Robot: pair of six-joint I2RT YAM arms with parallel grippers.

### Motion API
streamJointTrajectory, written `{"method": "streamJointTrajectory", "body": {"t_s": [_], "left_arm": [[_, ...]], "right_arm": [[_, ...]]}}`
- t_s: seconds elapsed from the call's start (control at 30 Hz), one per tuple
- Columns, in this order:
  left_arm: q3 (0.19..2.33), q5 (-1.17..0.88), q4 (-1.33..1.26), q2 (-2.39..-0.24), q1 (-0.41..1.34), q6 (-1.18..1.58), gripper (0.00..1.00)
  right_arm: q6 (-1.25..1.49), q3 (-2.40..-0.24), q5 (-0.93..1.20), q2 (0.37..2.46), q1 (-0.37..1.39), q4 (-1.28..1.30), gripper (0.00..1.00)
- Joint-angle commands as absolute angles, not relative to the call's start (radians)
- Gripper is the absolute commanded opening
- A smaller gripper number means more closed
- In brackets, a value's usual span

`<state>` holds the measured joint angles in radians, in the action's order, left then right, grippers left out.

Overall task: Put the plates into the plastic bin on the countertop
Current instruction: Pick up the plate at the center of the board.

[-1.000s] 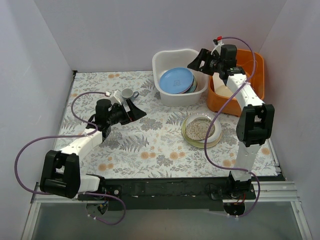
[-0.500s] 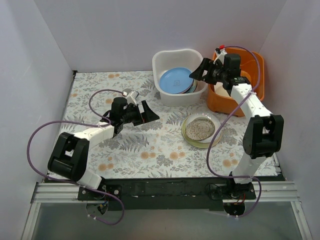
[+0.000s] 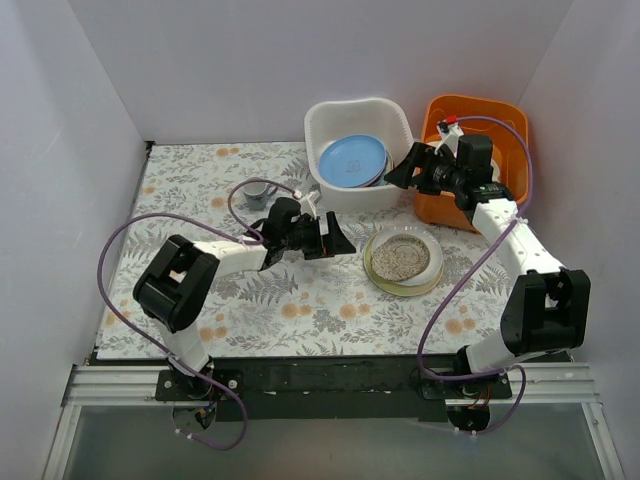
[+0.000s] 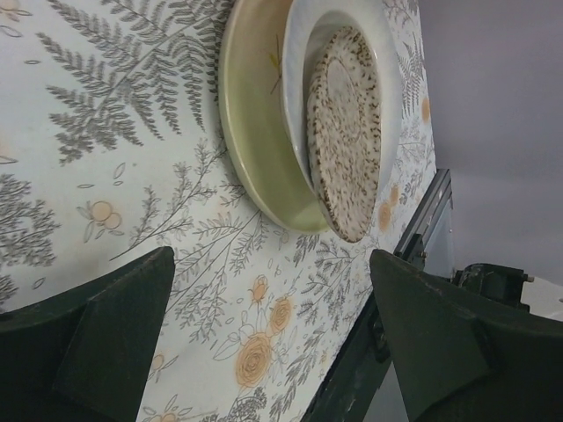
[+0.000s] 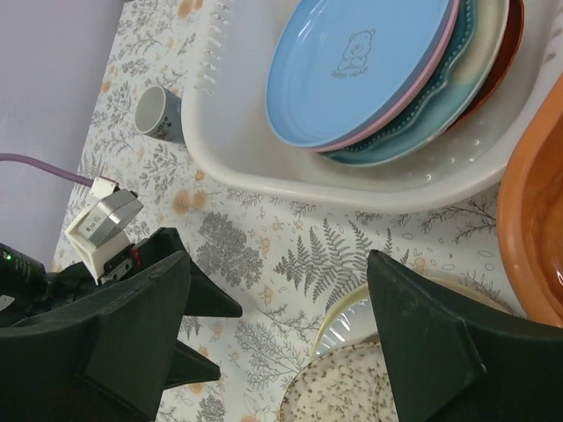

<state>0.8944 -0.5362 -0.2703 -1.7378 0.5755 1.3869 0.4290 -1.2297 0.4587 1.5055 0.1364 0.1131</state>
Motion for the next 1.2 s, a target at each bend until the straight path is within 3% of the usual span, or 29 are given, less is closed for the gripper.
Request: {"method": "streamJointTrajectory", "body": {"t_s": [0.0,0.43,0.9,1.0,1.07,1.17], "left_arm": [[0.976,-0.543,-0.305,-1.772,0.637,1.397,0.90],[1.115,-0.564,-0.302,-1.936,0.739,1.437,0.70],[1.161,-0.586,-0.285,-1.990,0.758,1.428,0.35],[1.164,-0.595,-0.284,-1.993,0.758,1.425,0.20],[1.164,-0.591,-0.267,-1.988,0.758,1.413,0.03],[1.148,-0.575,-0.255,-1.965,0.758,1.396,0.00]], "right_arm": [[0.405,-1.187,0.463,1.450,0.126,0.091,0.88],[0.411,-1.170,0.463,1.439,0.118,0.092,0.88],[0.410,-1.177,0.469,1.447,0.110,0.095,0.88],[0.410,-1.178,0.469,1.447,0.107,0.097,0.88],[0.408,-1.178,0.471,1.447,0.107,0.095,0.88],[0.408,-1.180,0.471,1.448,0.107,0.095,0.88]]}}
